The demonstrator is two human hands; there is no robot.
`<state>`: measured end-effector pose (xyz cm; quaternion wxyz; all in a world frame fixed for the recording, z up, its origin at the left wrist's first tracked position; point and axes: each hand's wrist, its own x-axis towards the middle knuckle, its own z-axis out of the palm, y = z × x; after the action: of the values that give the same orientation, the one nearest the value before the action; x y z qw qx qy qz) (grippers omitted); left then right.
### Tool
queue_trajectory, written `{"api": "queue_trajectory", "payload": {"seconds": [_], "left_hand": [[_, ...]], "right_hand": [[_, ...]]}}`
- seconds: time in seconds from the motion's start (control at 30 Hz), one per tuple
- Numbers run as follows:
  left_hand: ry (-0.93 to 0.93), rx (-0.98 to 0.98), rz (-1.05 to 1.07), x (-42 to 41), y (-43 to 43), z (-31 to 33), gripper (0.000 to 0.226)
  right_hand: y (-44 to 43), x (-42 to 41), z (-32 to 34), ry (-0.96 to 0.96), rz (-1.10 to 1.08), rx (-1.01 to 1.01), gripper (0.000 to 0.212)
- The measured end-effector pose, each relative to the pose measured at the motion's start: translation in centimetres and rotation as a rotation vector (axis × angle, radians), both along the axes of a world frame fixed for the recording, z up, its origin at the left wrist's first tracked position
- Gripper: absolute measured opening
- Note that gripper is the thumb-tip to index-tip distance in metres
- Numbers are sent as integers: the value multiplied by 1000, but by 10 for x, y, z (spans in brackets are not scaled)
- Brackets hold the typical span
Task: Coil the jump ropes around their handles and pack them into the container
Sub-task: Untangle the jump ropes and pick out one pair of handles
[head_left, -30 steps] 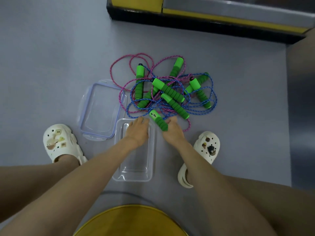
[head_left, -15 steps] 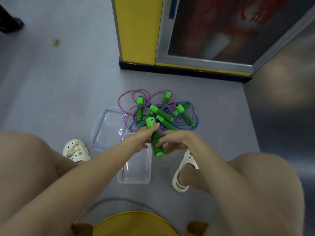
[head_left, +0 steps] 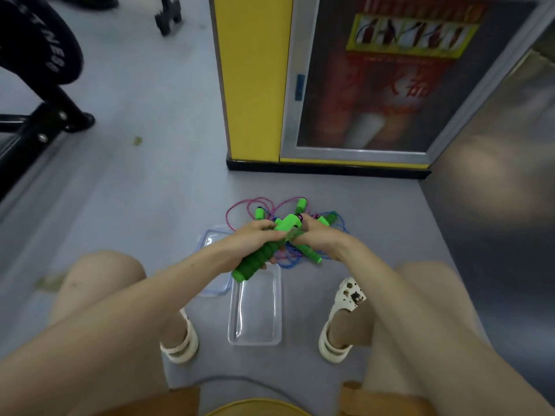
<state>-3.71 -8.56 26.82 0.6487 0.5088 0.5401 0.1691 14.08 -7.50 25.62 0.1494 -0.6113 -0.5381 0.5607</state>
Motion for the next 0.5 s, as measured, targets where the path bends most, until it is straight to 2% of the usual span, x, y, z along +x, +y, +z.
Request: {"api": "queue_trajectory", "payload": {"seconds": [0.07,0.2,0.27,0.3,0.43,0.5], "left_hand": [[15,28,12,-2,5,4,29],[17,47,6,-7,20,4,33],[11,71,34,-8,25,1,34],[-9,83,77,-9,28,-1,32],[-23,88,397,-16,47,-9,25],[-73,71,566,-21,58,-11,24]], "right_hand": [[4,-3,7,32,44,17,32],[15,-5,5,-20,160,-36,39],[18,-5,0,-118,208,-46,24],[19,-4,-3,-175,234,-50,16],[28,-6,-13,-349,306,14,19],[38,-9,-11,-367,249,72,18]]}}
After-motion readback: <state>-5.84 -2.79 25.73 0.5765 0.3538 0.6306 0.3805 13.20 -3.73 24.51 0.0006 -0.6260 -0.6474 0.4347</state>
